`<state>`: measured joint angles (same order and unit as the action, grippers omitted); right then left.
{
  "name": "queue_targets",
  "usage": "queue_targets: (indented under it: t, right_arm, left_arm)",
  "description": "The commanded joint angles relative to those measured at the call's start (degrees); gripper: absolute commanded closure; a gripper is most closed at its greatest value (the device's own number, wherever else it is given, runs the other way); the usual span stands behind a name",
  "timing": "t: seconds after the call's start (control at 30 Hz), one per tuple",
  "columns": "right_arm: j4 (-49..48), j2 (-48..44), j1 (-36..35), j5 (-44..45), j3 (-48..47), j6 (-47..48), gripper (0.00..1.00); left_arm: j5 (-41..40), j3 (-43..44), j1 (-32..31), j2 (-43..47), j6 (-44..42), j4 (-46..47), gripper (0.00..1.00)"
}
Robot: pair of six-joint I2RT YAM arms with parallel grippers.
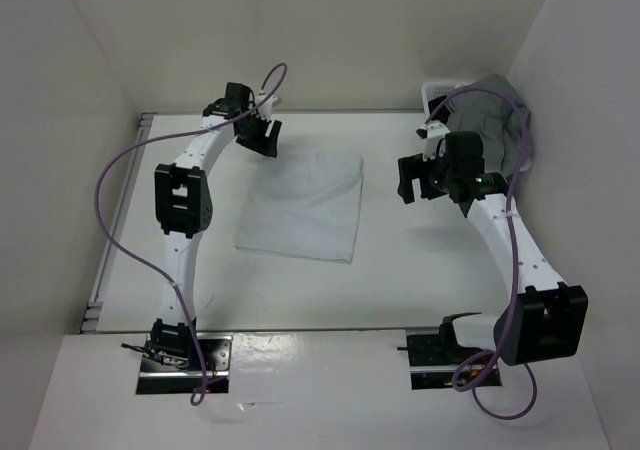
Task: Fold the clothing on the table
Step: Flatten the skirt out
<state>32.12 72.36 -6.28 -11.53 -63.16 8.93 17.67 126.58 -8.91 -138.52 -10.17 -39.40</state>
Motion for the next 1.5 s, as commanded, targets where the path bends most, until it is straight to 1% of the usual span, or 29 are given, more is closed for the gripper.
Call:
queue_targets:
  t: [0.0,0.17,0.33,0.5,0.57,0.6,0.63,0.67,0.7,0.73,0.77,0.8,0.87,1.0,1.03,1.23,1.47]
  right_arm:
    - [-2.94,-0.64,0.13,-1.65,0.58,0.92,0.02]
    - [-2.94,-0.11,0.13,-1.65,0.58,0.92,0.02]
    - [-2.94,0.42,0.13,-2.18,0.58,0.92,0.02]
    - [-2.94,0.94,0.13,-2.18,0.58,0.92,0.02]
    - [-2.94,0.94,0.13,-2.70,0.58,0.92,0.02]
    - [-2.94,0.94,0.13,-2.71,0.58,0.92,0.02]
    - [-2.94,0.94,0.13,-2.71,0.58,0.92,0.02]
    - [-2.94,0.94,0.13,-2.71,0.58,0.92,0.02]
    - [-2.94,0.94,0.13,-2.71,0.58,0.92,0.02]
    - [-2.94,0.94,0.13,-2.71,0.58,0.92,0.02]
    - [-2.94,0.94,0.13,-2.71,0.58,0.92,0.02]
    - [-2.94,0.94,0.13,-2.71,0.58,0.92,0.02]
    - [-2.94,0.94,0.13,-2.71,0.58,0.92,0.02]
    - [-2.94,0.42,0.13,-2.71,0.58,0.92,0.02]
    - [-2.94,0.42,0.13,-2.71,0.58,0.92,0.02]
    - [-2.41,0.42,0.13,-3.76,0.58,1.44,0.02]
    - [-2.41,0.42,0.13,-4.29,0.58,1.44,0.02]
  left_arm:
    - [0.79,5.23,0.03,-2.19,0.68,-1.91,0.22]
    - [2.01,10.78,0.03,-7.46,0.07,-6.03,0.22]
    - [3.16,16.23,0.03,-12.65,0.07,-10.61,0.25]
    - [2.64,25.63,0.03,-17.13,0.07,-15.61,0.33]
    - [2.63,30.01,0.03,-20.28,0.07,-19.47,0.44]
    - [2.63,37.17,0.03,-21.95,0.68,-21.40,0.50]
    - [2.63,43.07,0.03,-26.67,1.20,-26.73,0.59]
    - [2.63,45.57,0.03,-26.72,1.21,-27.31,0.71]
    - [3.15,44.98,0.03,-26.72,1.21,-27.31,0.76]
    - [3.16,45.59,0.55,-27.33,1.21,-28.01,0.86]
    - [3.16,45.59,0.56,-27.33,1.21,-28.80,0.86]
    - [3.77,45.59,0.56,-27.33,1.82,-28.81,0.89]
    - [3.77,44.90,0.56,-26.81,2.43,-29.33,0.91]
    - [1.14,43.48,0.56,-25.58,3.66,-29.86,0.94]
    - [0.09,42.79,0.56,-25.57,3.67,-29.86,0.98]
    - [-2.99,40.41,1.69,-23.82,6.65,-29.86,1.00]
    - [-4.66,39.09,3.54,-20.92,7.19,-29.33,1.00]
